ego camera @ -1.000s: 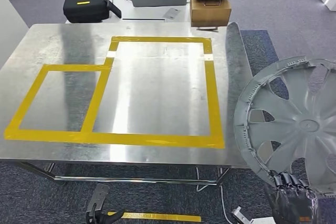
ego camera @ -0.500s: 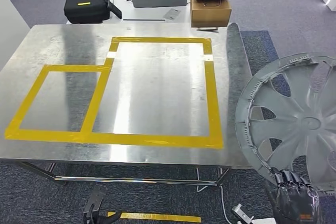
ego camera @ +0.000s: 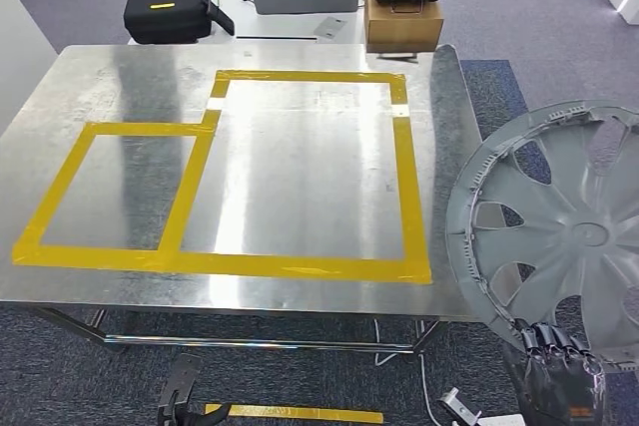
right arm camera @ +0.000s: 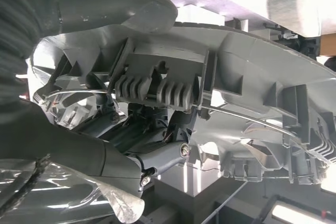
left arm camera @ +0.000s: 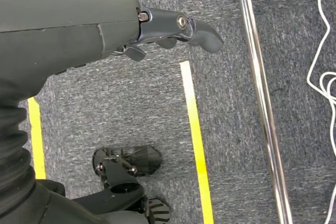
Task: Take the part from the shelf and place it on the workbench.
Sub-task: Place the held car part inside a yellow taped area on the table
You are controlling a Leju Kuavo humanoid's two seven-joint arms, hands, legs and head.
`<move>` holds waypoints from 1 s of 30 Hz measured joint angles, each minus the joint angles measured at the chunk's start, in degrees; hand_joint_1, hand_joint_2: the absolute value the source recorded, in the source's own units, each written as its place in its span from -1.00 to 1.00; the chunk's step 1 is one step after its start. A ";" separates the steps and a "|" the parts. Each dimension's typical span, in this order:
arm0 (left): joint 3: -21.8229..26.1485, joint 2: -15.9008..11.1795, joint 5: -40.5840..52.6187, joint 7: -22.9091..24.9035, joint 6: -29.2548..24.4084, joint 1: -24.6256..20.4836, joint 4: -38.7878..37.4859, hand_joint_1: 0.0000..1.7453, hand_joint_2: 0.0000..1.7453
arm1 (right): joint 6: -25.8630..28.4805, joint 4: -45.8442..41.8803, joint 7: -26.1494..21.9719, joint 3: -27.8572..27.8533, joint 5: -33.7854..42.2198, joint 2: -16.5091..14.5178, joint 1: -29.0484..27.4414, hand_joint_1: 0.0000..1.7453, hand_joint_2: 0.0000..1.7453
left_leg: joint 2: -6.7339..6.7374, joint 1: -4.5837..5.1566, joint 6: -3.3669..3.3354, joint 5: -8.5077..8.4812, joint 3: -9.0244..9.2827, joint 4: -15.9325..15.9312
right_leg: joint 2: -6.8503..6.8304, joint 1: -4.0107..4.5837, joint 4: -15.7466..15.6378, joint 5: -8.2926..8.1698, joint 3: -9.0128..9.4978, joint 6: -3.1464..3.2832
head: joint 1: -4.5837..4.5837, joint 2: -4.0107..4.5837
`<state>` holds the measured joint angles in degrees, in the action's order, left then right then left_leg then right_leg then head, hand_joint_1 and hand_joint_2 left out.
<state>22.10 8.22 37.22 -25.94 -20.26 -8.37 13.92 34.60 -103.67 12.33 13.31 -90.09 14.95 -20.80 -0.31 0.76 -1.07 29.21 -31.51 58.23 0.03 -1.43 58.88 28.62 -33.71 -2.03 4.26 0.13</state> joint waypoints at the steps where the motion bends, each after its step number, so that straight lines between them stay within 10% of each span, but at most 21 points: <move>1: 0.00 -0.01 0.00 0.00 0.00 0.00 0.00 -1.00 1.00 | 0.00 0.00 0.00 0.00 0.00 0.00 0.00 1.00 1.00 | 0.00 0.00 0.00 0.00 0.00 0.00 | 0.00 0.00 -0.01 -0.01 0.00 -0.01 | 0.00 0.00; 18: -0.67 -0.20 3.24 2.37 2.67 -0.01 0.00 -1.00 1.00 | -0.67 1.90 -4.34 0.45 10.81 0.55 5.39 1.00 1.00 | 0.01 0.00 0.00 -0.01 0.01 0.02 | 0.02 0.00 -0.02 -0.06 0.03 -0.06 | -0.01 0.00; 30: -4.29 0.16 7.26 4.57 4.62 -1.50 0.00 -1.00 1.00 | -5.45 18.69 -14.32 0.45 19.30 1.16 25.58 1.00 1.00 | 0.16 0.01 -0.11 -0.17 -0.02 0.15 | 0.21 -0.01 -0.02 -0.33 0.00 -0.21 | -0.01 0.00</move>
<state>17.80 8.38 44.48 -21.38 -15.64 -9.87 13.92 29.15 -84.98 -1.99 13.76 -70.79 16.11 4.78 -0.15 0.77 -1.18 29.04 -31.53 58.38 0.23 -1.45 58.86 28.28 -33.71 -2.25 4.25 0.13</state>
